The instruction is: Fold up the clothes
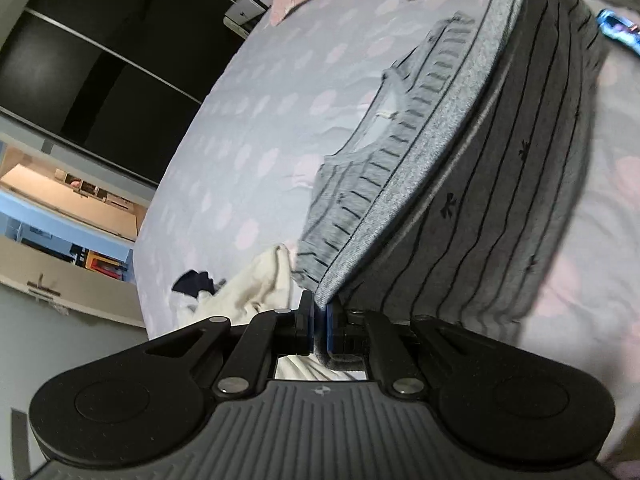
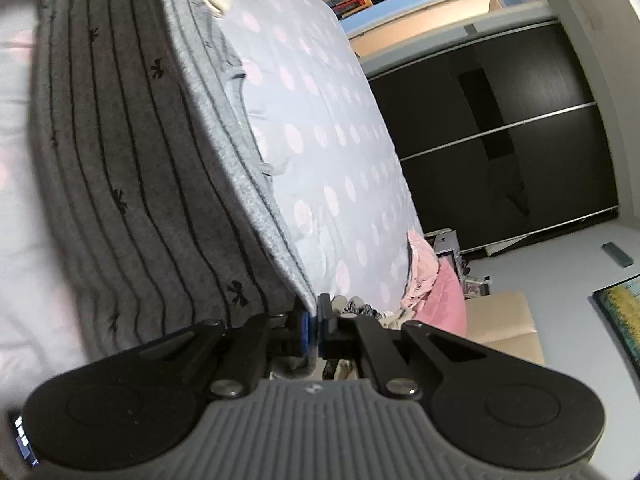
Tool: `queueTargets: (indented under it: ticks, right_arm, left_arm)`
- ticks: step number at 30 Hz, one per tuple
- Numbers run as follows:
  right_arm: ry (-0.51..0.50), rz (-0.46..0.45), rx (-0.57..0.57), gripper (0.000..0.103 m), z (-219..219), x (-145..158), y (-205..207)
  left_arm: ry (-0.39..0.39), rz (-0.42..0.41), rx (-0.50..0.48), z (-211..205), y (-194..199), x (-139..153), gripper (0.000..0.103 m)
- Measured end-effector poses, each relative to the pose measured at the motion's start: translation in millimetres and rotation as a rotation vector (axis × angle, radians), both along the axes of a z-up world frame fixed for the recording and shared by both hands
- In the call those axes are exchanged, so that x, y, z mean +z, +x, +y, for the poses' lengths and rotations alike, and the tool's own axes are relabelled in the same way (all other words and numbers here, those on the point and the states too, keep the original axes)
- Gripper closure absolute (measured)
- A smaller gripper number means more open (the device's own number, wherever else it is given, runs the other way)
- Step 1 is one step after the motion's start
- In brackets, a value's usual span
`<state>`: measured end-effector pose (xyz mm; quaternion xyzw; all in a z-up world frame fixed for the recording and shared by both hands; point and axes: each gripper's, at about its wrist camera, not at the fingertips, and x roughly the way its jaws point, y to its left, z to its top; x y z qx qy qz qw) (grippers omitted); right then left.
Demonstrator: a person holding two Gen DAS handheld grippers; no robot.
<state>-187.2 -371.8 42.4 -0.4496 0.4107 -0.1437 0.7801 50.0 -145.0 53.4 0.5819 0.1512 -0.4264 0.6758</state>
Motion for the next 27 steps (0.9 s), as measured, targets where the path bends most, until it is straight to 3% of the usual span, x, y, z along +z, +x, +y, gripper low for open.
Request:
queueTargets:
  ticks: [7,14,23,27]
  right_arm:
    - [0.061,0.035,-0.074,0.099,-63.8,-15.7,74.8]
    - [0.13,0.048,-0.17,0.099,-123.6,-51.5,141.1]
    - [0.217,0.063,-0.209,0.099,-156.6,-115.2,192.4]
    - [0.246,0.045,-0.26,0.082,-171.7,-132.0,212.2]
  left_arm:
    - [0.034,0.009,0.034,-70.2,70.0,-22.6,0.099]
    - [0.068,0.058,0.101,-131.9,128.4,-68.1,0.099]
    - [0.047,0.192,0.23,-147.6,180.8,-120.1,0.094]
    - [-0.013,0.243,0.325,-154.5,198.2,-124.3,0.08]
